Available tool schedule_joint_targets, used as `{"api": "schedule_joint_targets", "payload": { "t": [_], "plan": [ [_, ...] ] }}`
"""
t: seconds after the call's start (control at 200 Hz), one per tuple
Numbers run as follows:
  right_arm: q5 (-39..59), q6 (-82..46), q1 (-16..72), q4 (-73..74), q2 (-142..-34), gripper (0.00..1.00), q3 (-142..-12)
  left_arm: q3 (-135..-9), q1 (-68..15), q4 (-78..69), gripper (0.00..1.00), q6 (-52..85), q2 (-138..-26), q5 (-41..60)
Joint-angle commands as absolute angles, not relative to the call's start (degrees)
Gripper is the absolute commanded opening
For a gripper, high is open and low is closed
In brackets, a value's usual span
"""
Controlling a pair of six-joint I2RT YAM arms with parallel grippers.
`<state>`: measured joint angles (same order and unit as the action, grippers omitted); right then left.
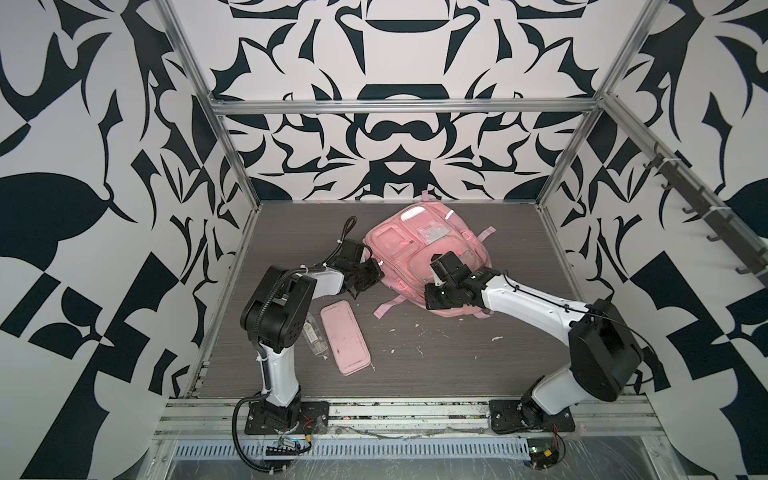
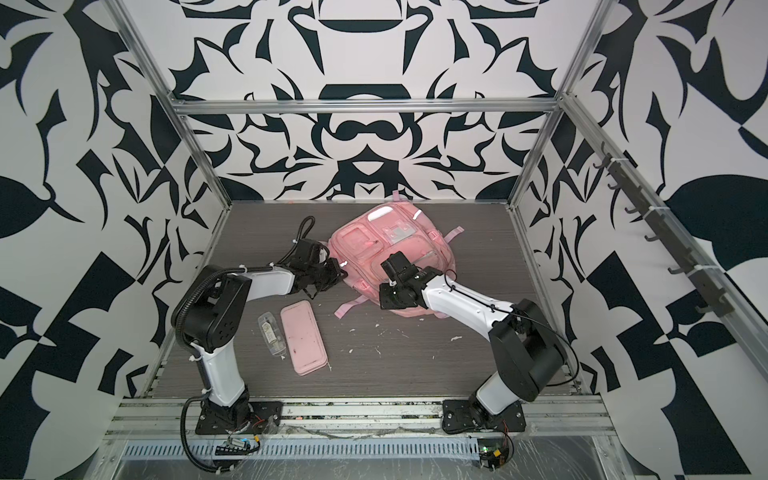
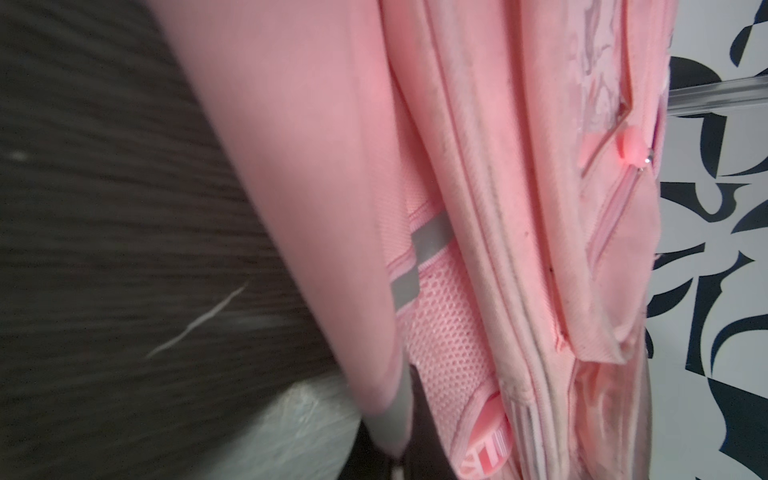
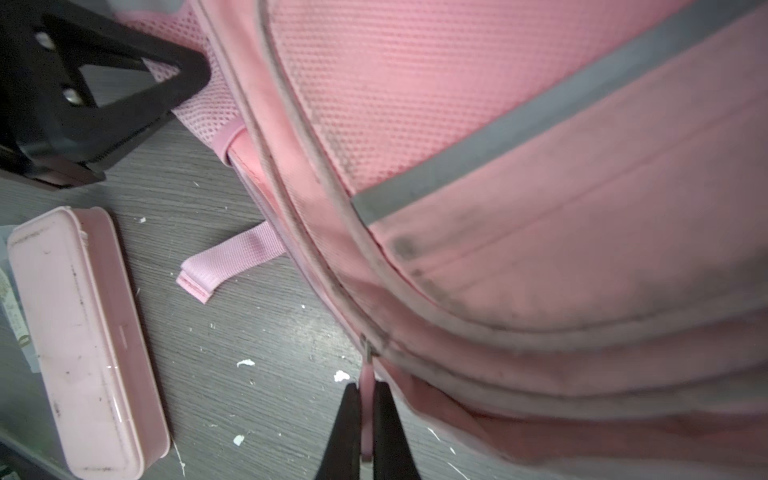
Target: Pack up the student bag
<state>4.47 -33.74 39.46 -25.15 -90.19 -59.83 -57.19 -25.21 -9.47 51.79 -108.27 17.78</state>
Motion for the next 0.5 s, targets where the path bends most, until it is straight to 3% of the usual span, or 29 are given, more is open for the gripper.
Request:
{"api": "schedule_joint_targets", "payload": {
  "t": [0.0, 0.495],
  "plan": [
    [4.80, -34.67, 42.05, -17.30, -91.28, 0.00, -64.49, -55.98, -27.00, -9.82, 0.00, 53.15, -106.70, 21.49],
    [4.22, -34.02, 42.67, -16.74, -102.64, 0.00, -78.05, -51.99, -27.48, -11.99, 0.00, 54.62, -104.69, 20.43]
  ]
}}
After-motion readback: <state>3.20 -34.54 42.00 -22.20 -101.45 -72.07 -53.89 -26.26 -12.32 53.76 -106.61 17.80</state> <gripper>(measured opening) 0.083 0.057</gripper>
